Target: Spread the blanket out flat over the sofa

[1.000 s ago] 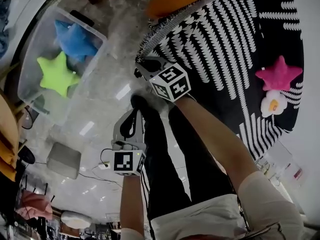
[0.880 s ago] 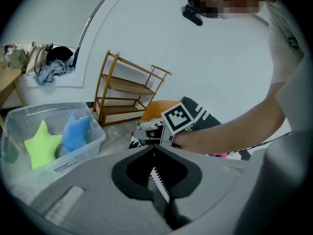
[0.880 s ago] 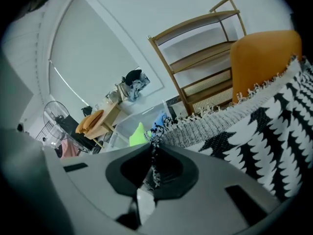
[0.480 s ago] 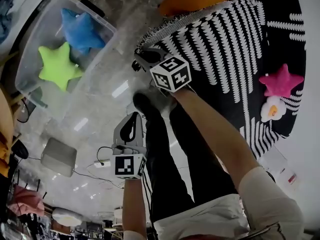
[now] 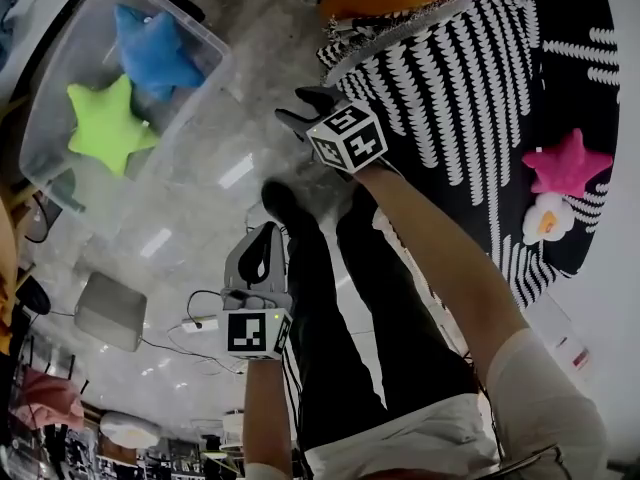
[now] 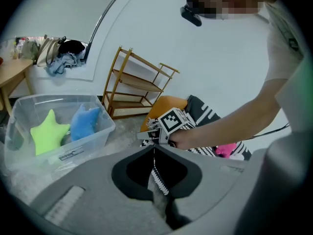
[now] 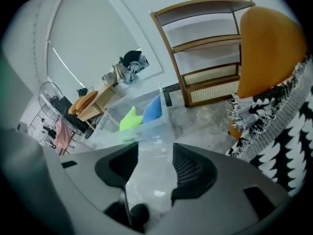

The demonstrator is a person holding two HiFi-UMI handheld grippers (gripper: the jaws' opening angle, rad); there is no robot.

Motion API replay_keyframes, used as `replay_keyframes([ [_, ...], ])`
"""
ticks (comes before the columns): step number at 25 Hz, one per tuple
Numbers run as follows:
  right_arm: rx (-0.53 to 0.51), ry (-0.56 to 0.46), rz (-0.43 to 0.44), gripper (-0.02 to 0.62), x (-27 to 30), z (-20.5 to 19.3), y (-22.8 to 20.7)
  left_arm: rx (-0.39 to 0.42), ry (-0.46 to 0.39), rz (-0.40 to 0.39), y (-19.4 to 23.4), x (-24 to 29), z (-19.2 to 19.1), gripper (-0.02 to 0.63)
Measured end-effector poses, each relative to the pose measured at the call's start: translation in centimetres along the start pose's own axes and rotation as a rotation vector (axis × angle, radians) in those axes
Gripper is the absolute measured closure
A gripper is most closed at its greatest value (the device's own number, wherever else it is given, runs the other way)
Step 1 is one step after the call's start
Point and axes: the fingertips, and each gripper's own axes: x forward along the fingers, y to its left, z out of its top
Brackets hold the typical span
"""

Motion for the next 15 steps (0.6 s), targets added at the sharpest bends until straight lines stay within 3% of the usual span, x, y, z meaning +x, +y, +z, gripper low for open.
replay_keyframes([
  [10, 0.007, 0.085, -0.184, 0.388, -4.6, -5.0, -10.3, 0.002, 0.019, -0.024, -1.9, 1.6, -1.6, 0.588],
  [12, 0.075, 0.07, -0.22, 0.388, -5.6, -5.1, -12.3, 0.004, 0.017, -0.028, -2.4, 2.0, -1.6, 0.588],
  [15, 0.288, -0.019, -0.289, 0.388, -7.1, -4.2, -15.8, 0.013, 0.01, -0.04, -3.4, 2.8, -1.2, 0.588],
])
